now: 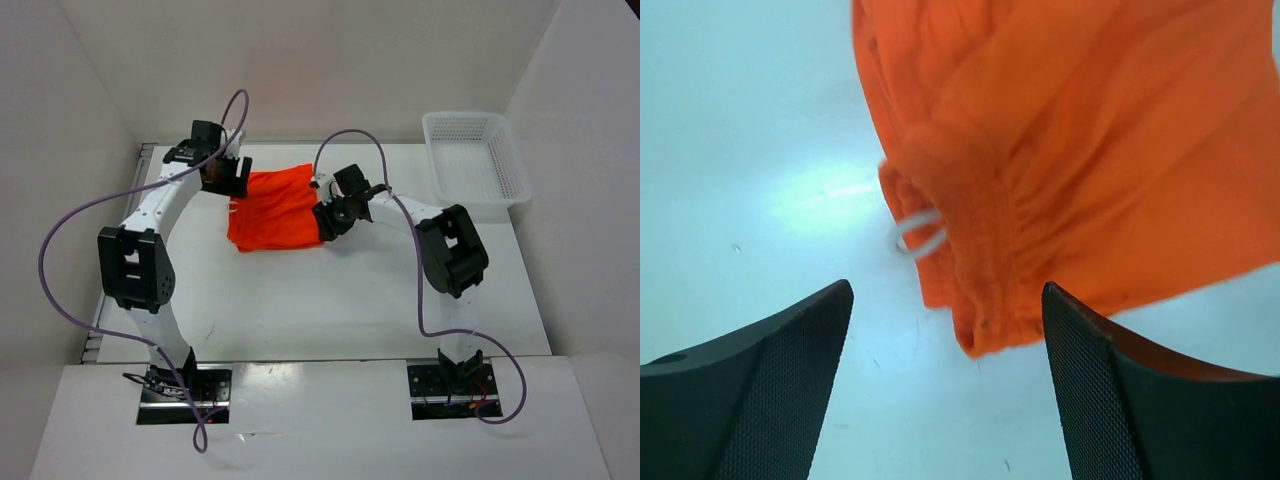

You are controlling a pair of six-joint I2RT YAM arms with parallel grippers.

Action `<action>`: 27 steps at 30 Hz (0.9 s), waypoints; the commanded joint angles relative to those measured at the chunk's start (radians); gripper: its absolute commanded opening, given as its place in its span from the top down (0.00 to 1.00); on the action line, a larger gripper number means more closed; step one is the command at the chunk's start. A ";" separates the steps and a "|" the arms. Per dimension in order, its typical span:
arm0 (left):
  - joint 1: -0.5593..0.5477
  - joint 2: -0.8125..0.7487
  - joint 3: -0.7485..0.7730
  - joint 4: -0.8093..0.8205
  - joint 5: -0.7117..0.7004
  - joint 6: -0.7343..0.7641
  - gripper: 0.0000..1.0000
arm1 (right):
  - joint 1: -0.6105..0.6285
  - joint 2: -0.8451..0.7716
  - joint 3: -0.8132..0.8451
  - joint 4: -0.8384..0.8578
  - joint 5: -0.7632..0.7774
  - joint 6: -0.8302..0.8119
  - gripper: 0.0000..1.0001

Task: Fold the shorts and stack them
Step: Fold the shorts

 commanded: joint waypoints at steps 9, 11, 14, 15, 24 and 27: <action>0.008 0.316 0.216 0.077 -0.060 0.003 0.19 | -0.034 0.079 0.136 0.101 -0.065 0.289 0.45; 0.008 0.351 0.225 0.077 -0.080 0.003 0.25 | -0.034 0.091 0.136 0.112 -0.056 0.315 0.45; 0.008 0.362 0.236 0.086 -0.100 0.003 0.37 | -0.034 0.091 0.090 0.112 -0.004 0.338 0.45; 0.008 0.362 0.251 0.097 -0.110 0.003 0.38 | -0.034 0.091 0.070 0.112 0.010 0.339 0.44; 0.008 0.421 0.300 0.097 -0.081 0.003 0.34 | -0.025 0.103 0.070 0.123 -0.081 0.339 0.49; 0.008 0.421 0.286 0.106 -0.060 0.003 0.34 | -0.025 0.113 0.046 0.123 -0.139 0.339 0.50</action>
